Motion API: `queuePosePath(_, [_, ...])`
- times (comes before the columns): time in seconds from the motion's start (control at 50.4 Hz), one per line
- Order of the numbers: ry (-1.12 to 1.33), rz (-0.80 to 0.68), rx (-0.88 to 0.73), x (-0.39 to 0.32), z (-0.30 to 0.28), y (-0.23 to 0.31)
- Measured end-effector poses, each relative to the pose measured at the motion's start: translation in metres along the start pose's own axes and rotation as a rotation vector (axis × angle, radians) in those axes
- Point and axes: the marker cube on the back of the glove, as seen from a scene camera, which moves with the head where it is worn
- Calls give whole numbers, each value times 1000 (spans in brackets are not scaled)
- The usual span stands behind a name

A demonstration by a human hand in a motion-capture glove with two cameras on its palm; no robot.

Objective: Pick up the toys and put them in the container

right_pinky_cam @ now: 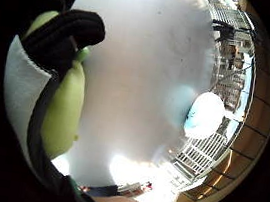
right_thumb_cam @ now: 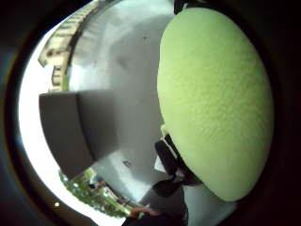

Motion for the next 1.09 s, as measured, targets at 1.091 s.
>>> queuePosePath(1.091, [-37,-305,523,-285,-307,130])
